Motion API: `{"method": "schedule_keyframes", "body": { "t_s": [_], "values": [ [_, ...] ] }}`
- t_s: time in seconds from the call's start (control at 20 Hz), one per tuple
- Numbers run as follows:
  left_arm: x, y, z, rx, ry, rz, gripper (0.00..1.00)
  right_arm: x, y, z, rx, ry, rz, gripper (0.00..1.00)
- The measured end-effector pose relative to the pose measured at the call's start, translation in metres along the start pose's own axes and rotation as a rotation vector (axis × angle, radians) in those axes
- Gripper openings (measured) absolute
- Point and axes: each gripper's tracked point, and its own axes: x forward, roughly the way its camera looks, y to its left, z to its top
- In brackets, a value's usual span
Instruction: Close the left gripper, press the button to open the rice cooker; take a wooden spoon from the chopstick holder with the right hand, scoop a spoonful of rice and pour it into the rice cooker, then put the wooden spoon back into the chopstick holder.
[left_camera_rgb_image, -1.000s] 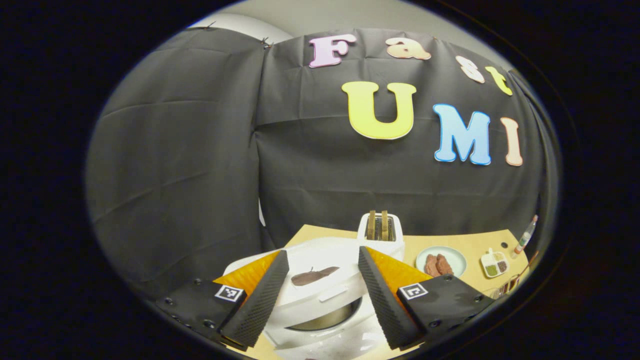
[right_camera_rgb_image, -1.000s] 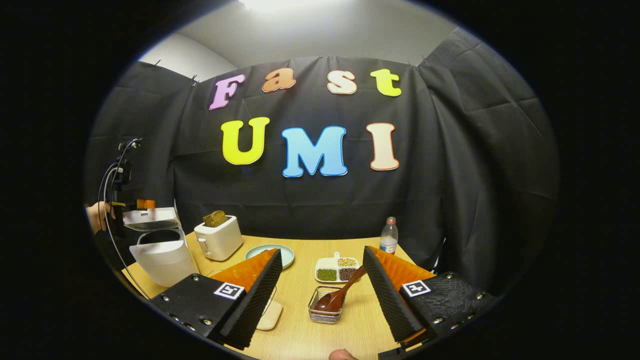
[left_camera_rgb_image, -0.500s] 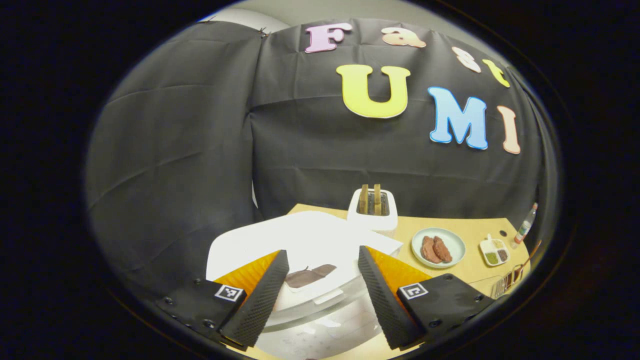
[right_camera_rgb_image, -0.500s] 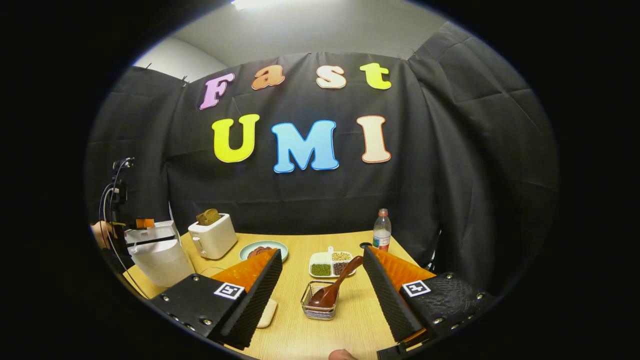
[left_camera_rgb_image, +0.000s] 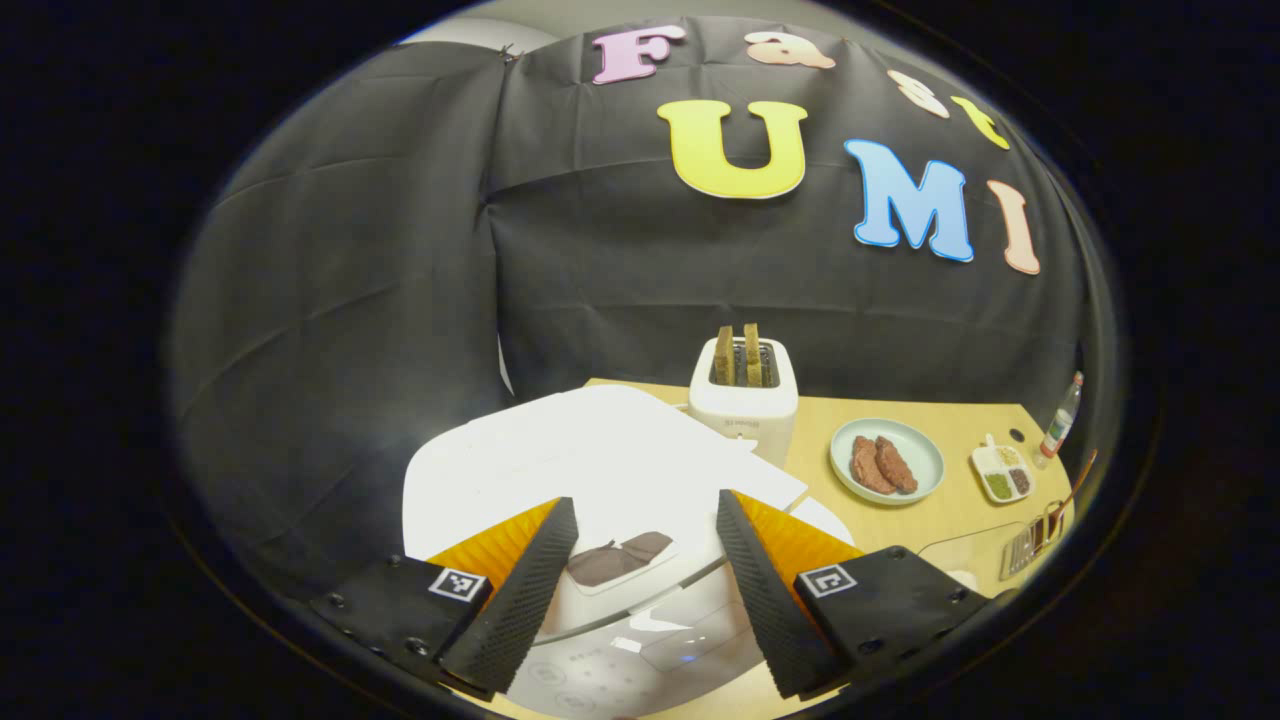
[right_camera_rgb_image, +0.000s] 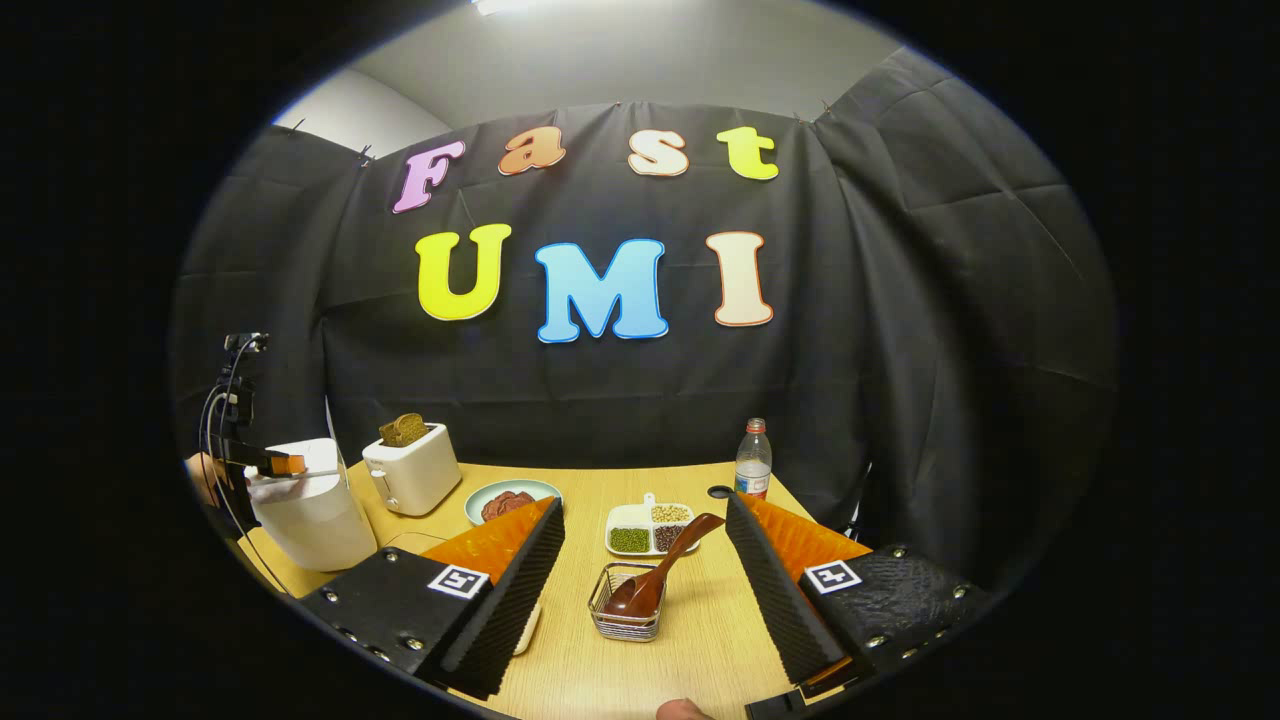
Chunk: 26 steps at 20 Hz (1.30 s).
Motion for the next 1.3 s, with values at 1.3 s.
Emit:
{"method": "schedule_keyframes", "body": {
  "t_s": [1.3],
  "values": [
    [-0.227,-0.11,0.108,-0.019,-0.517,-0.085,0.97,-0.037,0.022,0.059,-0.09,-0.168,0.206,0.99]
  ]
}}
